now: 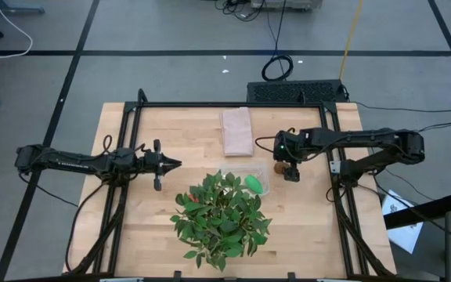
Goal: Pick and placing Produce into tupperware
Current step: Put the kiwi into the transparent bin
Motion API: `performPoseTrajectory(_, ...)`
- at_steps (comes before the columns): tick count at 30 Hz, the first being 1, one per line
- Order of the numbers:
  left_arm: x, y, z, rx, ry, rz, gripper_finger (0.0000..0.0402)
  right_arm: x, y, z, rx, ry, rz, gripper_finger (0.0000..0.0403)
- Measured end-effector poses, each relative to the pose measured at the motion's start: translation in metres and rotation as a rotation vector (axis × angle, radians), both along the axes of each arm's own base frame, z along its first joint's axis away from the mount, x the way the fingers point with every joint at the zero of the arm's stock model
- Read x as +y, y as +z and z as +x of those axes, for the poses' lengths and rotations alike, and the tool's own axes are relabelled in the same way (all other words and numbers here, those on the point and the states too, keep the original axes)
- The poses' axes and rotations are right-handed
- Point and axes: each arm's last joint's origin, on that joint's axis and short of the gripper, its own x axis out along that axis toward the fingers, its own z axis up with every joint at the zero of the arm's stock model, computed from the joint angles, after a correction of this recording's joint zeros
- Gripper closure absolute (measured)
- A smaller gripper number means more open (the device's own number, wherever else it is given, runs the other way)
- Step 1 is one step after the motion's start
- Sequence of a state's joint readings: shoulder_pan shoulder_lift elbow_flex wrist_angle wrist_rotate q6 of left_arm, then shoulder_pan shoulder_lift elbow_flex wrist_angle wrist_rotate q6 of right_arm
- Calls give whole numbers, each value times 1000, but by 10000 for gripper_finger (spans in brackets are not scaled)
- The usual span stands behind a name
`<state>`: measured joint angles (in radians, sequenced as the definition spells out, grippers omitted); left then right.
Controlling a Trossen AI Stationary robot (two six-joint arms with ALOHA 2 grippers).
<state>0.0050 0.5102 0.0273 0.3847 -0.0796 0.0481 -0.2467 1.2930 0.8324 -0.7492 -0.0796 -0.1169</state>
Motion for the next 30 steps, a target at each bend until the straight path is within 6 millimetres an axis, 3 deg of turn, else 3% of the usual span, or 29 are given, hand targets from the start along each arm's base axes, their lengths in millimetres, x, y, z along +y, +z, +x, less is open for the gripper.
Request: performPoseTrajectory(30, 0, 0, 0, -1, 0, -5, 371, 0, -15, 6, -16, 7, 49, 85)
